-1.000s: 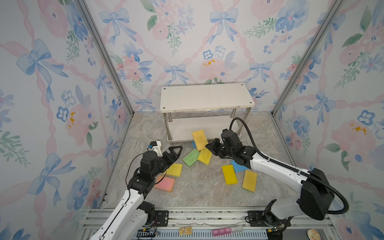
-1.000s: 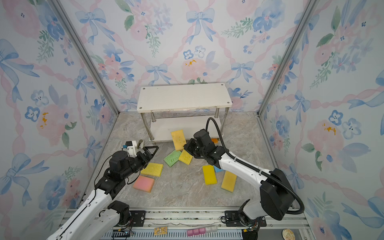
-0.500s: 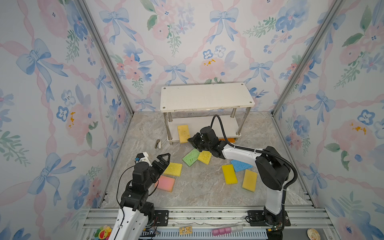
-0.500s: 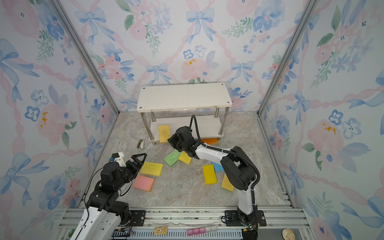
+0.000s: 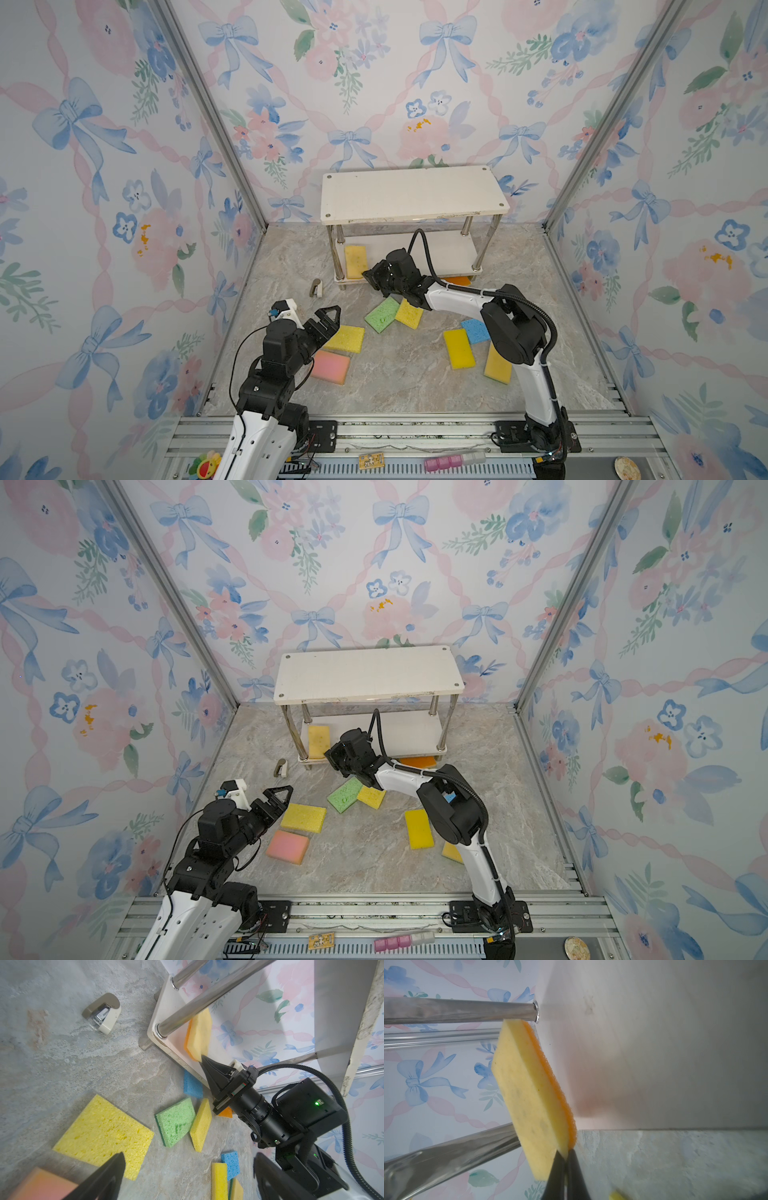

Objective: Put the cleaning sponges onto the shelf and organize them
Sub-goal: 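Carry the sponge onto the lower shelf with right gripper while left arm retracts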

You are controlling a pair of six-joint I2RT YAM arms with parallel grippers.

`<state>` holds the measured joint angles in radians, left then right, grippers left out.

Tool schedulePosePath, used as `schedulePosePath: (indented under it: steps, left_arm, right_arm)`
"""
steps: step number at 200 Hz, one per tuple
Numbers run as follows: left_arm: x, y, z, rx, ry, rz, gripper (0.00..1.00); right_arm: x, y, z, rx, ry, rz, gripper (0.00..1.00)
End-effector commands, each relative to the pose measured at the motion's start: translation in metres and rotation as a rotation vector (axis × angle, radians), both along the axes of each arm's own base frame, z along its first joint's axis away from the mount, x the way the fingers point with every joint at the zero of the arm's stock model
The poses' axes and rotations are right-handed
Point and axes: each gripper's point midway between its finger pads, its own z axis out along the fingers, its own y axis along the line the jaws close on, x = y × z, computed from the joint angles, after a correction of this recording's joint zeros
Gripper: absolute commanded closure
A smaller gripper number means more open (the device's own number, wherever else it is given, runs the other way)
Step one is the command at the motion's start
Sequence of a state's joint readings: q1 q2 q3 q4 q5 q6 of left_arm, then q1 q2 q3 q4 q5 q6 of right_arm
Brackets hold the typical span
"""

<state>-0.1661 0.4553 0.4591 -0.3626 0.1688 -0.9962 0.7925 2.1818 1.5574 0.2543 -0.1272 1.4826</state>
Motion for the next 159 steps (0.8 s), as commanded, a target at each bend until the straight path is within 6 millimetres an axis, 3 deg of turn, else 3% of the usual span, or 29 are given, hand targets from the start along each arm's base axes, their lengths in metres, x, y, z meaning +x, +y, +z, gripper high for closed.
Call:
schedulePosePath:
  steps: [1, 107, 159]
  left_arm:
    - [0.002, 0.007, 0.006, 0.062, -0.019, 0.009, 0.02]
    - [0.004, 0.011, 0.009, 0.12, -0.03, 0.005, 0.02]
    - [0.005, 0.012, 0.013, 0.142, -0.041, 0.004, 0.02]
  right_arm:
    - [0.005, 0.009, 0.008, 0.036, -0.003, 0.001, 1.0]
    - [0.016, 0.017, -0.019, 0.023, 0.05, -0.016, 0.99]
    - [0.019, 0.017, -0.021, 0.015, 0.046, -0.028, 0.9]
